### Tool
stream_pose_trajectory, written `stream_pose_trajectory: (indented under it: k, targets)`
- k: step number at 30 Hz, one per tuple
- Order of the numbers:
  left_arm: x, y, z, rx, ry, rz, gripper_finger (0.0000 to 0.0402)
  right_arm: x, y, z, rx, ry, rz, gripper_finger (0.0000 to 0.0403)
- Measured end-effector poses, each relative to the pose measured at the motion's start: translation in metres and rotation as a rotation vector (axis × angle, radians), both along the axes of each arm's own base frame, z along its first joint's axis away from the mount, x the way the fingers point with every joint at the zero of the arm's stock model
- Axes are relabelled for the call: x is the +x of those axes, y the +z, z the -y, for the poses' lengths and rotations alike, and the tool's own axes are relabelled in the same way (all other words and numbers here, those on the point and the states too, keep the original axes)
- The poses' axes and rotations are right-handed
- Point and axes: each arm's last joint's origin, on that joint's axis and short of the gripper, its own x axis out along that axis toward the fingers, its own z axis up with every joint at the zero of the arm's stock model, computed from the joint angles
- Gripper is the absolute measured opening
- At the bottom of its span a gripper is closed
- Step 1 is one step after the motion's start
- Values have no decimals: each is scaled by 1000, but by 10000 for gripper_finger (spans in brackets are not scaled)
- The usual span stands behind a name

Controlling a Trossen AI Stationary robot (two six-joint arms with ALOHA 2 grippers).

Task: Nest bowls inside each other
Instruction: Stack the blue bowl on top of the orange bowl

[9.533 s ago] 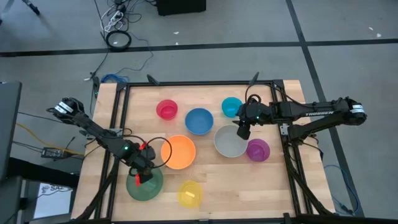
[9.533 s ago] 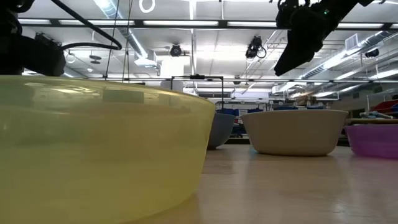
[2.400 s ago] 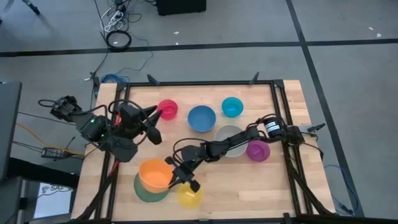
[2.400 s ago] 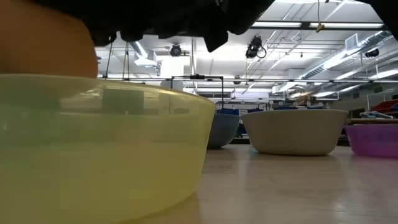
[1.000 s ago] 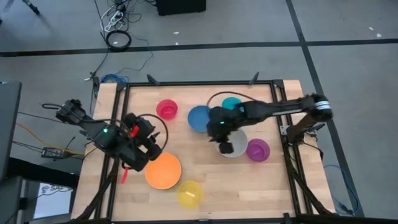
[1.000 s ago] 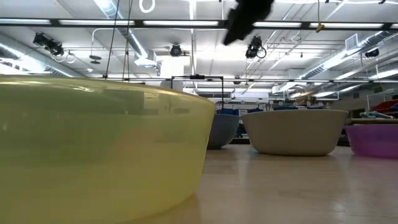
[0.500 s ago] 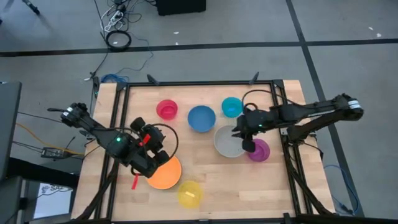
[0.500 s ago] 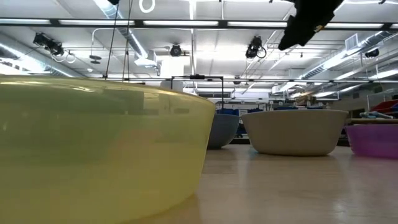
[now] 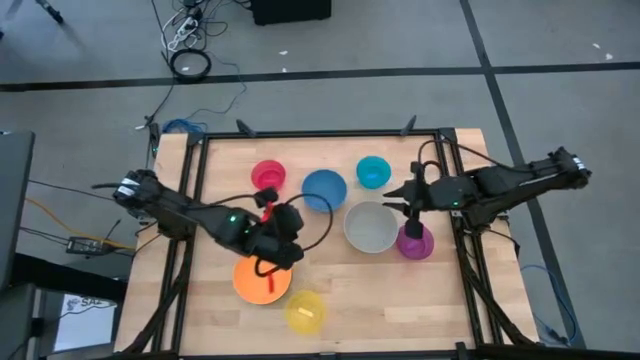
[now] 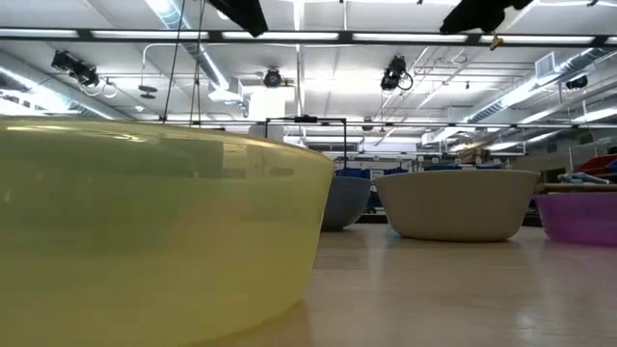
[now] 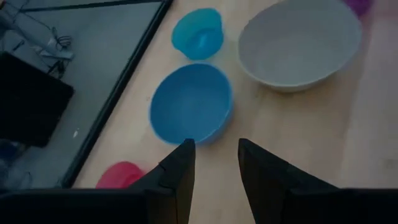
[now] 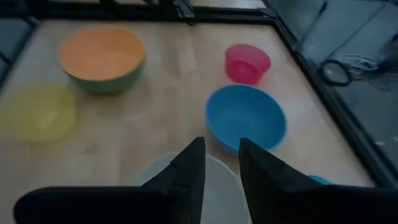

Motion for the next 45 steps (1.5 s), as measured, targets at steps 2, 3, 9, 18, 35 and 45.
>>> stream_pose_trajectory:
  k: [2,3,9,18,35,45]
  targets:
    - [3,-2,-7,10,13,-16,131,-4,2,-2,44,-1,20,85]
    - [4,-2,-10,13,20,-20,131,-5,2,-2,75,-7,22,85]
    - [10,-1,-34,22,98,-18,131,3,-14,-8,272,42,-133,84]
    - [19,-4,-60,8,-85,-196,131,39,-61,-21,212,14,-425,84]
    - [66,-71,-118,-93,-509,-544,131,4,-28,-7,181,-83,-243,84]
    - [83,-106,-128,-178,-532,-580,131,-12,-17,-2,214,-84,-180,84]
